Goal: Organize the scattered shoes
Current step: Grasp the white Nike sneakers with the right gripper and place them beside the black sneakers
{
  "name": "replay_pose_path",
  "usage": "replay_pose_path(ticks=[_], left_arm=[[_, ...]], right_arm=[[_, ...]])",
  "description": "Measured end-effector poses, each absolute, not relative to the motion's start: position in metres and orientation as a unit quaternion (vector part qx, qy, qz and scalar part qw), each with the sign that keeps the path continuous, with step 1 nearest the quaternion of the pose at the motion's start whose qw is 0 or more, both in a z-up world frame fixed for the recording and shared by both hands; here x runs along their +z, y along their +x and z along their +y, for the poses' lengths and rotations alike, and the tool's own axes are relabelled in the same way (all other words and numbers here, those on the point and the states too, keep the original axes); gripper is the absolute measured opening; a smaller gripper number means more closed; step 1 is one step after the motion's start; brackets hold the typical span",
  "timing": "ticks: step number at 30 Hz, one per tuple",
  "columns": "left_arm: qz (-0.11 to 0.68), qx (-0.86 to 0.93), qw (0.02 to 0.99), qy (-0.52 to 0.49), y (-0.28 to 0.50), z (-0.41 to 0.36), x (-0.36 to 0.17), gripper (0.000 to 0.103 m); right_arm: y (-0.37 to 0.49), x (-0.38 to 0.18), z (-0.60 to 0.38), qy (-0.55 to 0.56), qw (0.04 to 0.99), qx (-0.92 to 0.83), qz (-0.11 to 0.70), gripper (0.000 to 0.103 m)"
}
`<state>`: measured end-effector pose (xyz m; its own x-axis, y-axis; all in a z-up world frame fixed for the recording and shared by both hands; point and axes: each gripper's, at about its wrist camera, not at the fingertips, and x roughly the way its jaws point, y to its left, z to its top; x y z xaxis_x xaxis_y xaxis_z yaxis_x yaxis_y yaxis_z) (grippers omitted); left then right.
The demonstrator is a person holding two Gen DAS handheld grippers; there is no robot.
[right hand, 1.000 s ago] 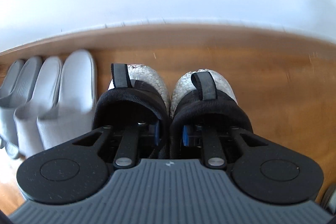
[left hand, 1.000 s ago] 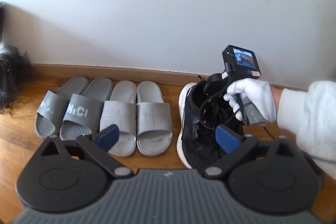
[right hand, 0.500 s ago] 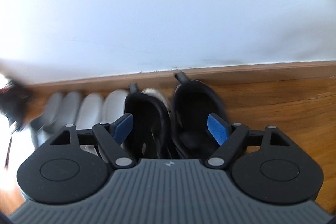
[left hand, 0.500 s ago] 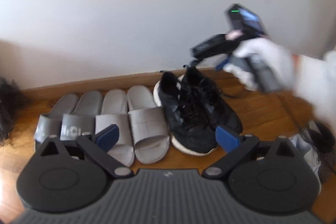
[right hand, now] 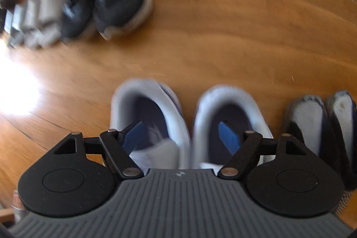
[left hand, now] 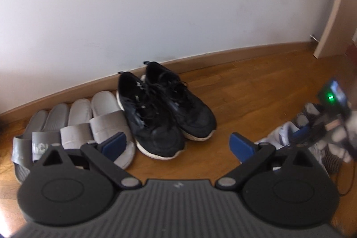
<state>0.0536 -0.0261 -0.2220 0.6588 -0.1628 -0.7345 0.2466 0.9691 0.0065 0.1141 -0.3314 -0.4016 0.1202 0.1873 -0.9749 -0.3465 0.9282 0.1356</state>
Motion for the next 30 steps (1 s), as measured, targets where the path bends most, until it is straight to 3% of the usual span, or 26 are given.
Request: replay_pose_path(ticks=[1,6,18,30], left_arm=[[0.398,-0.118,0.908,0.055,0.052,-0.029,-0.222,0.1],[0.4,-0.1,0.91,0.037,0.056,-0.026,-0.217,0.1],[0.401,-0.099,0.91,0.041,0.059,-0.02,-0.217,0.1],[0.389,-0.076,0.916,0.066,0.081,-0.051,-0.182,0.102]], right_arm=[[0.119,-0.412,-0.328,-0.071,0.746,0.18,0.637,0.051],[0.13,-0.415,-0.336,-0.047,0.743,0.143,0.652,0.035],[0.255,-0.403,-0.335,-0.018,0.816,0.083,0.572,0.034],[0.361,-0.41,-0.25,-0.032,0.837,0.118,0.534,0.035]])
